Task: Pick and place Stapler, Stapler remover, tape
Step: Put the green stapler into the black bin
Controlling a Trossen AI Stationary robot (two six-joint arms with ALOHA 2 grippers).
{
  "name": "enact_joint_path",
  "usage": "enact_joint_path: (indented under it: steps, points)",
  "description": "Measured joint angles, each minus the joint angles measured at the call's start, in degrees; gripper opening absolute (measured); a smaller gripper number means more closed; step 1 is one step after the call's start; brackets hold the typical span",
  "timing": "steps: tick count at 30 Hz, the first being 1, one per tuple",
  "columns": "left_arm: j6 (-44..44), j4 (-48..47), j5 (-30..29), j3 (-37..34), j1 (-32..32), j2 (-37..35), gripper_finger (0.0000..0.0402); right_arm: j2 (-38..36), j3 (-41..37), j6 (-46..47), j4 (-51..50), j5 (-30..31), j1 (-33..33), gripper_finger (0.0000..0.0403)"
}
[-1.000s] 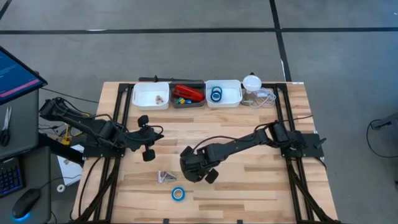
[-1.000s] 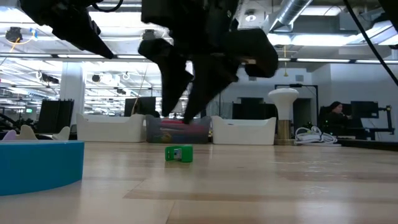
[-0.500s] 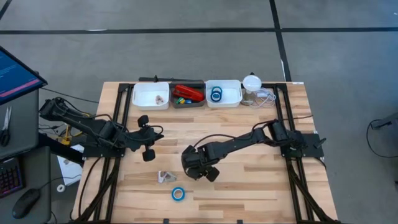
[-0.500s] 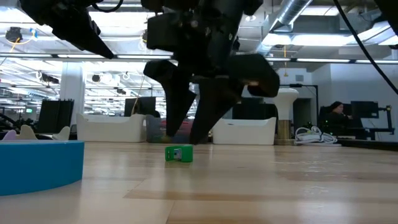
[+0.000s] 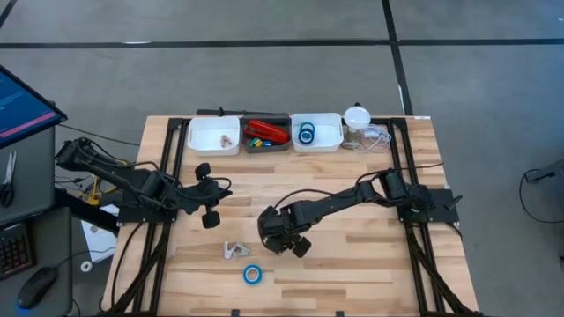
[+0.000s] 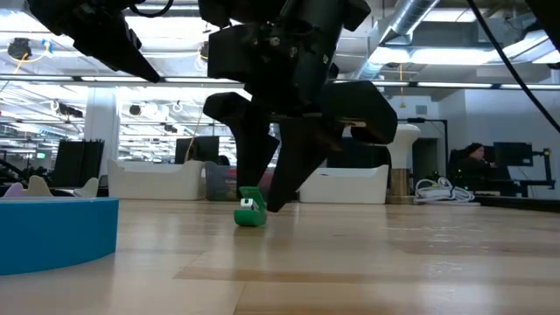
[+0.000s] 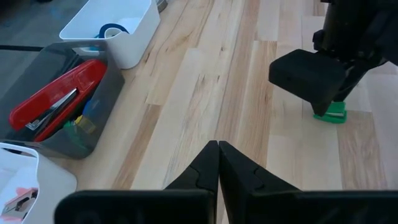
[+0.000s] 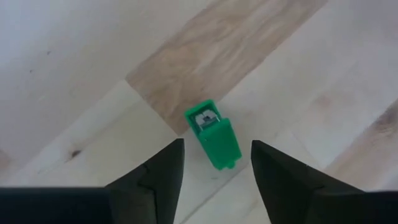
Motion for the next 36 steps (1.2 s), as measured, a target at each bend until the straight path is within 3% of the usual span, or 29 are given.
enact_joint_path:
  steps: [19, 36]
  points:
    - [0.0, 0.0, 0.0, 0.0, 0.0, 0.0, 0.0003, 0.0, 0.1, 0.4, 2.0, 0.3, -0.1, 0.0008]
    - [0.0, 0.0, 0.0, 0.0, 0.0, 0.0, 0.0003, 0.0, 0.7, 1.5, 1.4, 2.7, -1.8, 0.0001]
